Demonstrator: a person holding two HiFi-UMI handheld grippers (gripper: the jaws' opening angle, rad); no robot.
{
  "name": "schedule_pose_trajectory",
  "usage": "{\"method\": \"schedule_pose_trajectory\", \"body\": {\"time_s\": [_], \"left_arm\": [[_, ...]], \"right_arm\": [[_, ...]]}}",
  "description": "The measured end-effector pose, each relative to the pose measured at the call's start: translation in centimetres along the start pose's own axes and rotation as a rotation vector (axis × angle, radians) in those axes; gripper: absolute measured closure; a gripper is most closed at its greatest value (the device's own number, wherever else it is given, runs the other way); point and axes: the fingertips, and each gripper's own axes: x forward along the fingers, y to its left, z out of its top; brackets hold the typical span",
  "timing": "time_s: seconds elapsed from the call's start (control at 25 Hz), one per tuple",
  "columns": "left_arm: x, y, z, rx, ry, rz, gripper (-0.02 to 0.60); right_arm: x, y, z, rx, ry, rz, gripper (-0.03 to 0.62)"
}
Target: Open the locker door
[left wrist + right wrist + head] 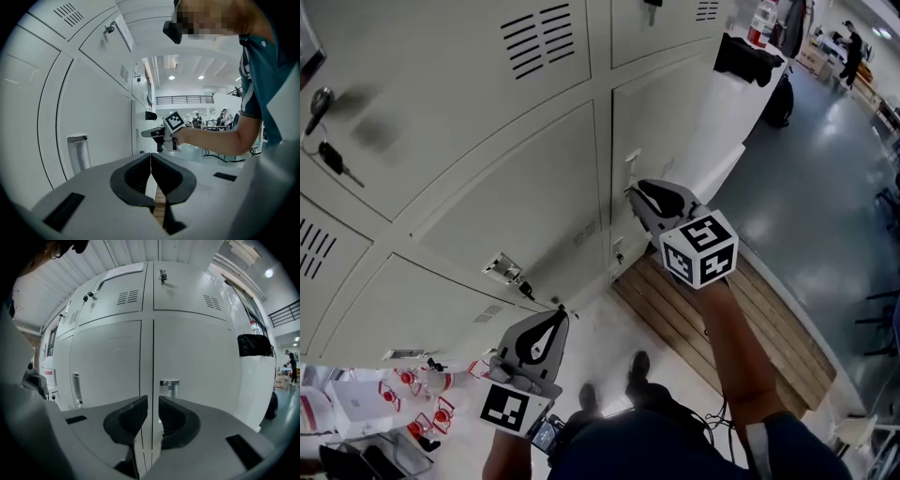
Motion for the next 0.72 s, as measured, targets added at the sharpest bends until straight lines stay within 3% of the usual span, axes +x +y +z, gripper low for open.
{"method": "schedule_pose_trajectory", "body": {"time_s": [0.12, 0.72], "left_arm": [[0.3, 0.4, -0.8, -0.016, 0.023, 0.018, 0.565], [1.5, 1.2, -2.5, -0.037, 0.053, 0.015, 0.565]], "right_arm": [[1.8, -0.4, -0.8, 0.006, 0.015, 0.012, 0.437], [5.2, -1.8, -1.8, -0.036, 0.026, -0.075, 0.442]]}}
